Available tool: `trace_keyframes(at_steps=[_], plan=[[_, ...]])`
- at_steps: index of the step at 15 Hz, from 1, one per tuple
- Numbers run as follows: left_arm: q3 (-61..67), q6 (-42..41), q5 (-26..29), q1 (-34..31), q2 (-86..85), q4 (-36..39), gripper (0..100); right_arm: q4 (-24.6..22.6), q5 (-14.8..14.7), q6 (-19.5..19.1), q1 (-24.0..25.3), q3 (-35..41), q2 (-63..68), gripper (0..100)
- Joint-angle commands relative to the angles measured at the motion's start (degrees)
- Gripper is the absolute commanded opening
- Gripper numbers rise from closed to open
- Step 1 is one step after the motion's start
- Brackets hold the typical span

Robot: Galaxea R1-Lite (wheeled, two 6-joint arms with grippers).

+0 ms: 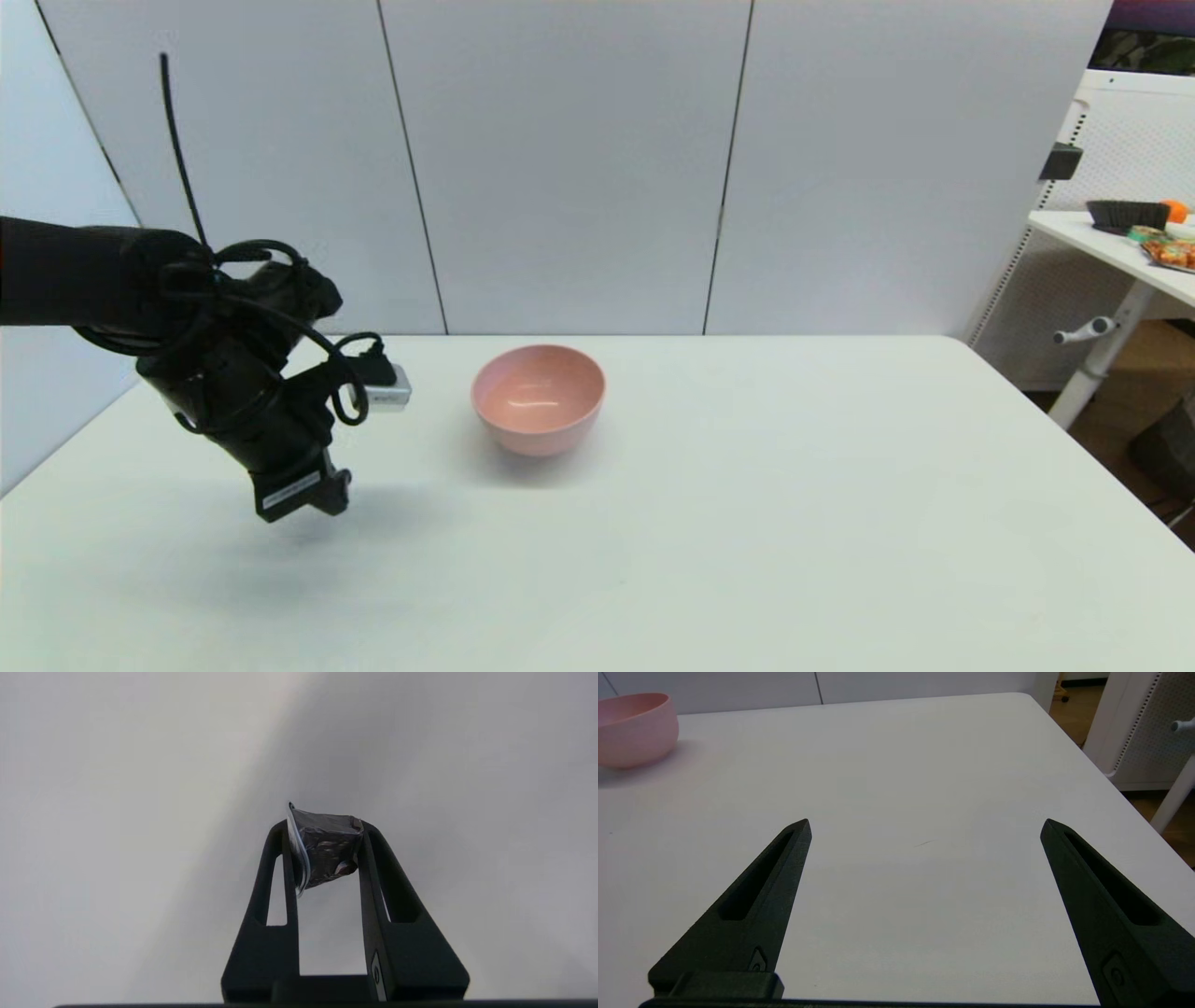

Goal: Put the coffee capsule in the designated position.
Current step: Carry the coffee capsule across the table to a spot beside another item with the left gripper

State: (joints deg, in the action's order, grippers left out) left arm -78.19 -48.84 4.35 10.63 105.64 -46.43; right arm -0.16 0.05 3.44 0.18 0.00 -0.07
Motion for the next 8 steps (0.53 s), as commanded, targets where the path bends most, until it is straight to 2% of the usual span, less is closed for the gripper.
trace_keyframes(at_steps=[1,8], plan=[[-4.2,-0.2,-0.1,0.1,-6.1,-0.2,0,0.0,0.0,0.0,0.0,0.0,0.1,100],[-27.0,-0.2,0.0,2.0,-0.9,-0.2,0,0.0,0.0,0.0,0.1,0.0,0.1,100]])
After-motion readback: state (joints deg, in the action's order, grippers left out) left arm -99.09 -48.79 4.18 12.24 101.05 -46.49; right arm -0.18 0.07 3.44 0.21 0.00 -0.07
